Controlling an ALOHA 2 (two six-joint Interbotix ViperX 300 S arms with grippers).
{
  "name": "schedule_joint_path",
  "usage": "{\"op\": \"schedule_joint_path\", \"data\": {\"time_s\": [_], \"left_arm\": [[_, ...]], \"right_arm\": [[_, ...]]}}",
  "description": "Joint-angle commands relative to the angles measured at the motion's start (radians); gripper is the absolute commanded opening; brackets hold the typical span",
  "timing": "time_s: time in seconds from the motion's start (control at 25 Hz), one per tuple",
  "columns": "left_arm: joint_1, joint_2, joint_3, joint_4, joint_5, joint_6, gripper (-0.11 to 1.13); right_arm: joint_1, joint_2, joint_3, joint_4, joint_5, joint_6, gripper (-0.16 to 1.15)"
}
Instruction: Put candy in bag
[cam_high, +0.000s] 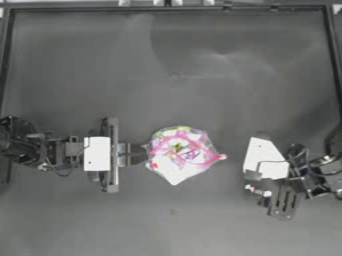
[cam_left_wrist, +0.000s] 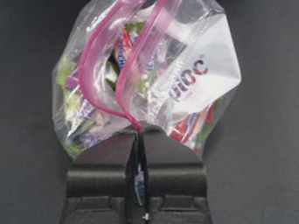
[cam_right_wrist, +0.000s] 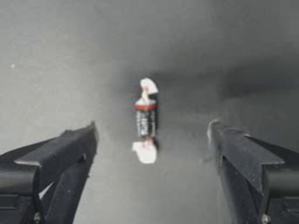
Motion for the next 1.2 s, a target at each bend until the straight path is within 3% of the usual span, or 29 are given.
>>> {"op": "schedule_joint_path", "data": {"time_s": [0.04,0.8,0.92,1.2], "left_arm": [[0.0,-0.015,-0.021,-0.002,-0.003,0.0,0.34],[-0.002,-0.014,-0.025,-0.002,0.002,0.0,0.34],[-0.002,-0.015,-0.025,-0.003,0.002,-0.002,0.34],[-0.002,-0.014,-0.025,-0.002,0.002,-0.002,0.34]], "right_arm": [[0.002,0.012,-0.011,-0.011,-0.009,0.003,1.0],[0.023,0.112,-0.014,-0.052,-0.049,0.064,0.97],[0.032,0.127,-0.018,-0.048,-0.046,0.066,0.87],[0.055,0.153,-0.035,-0.064,0.0,0.089,0.49]]}}
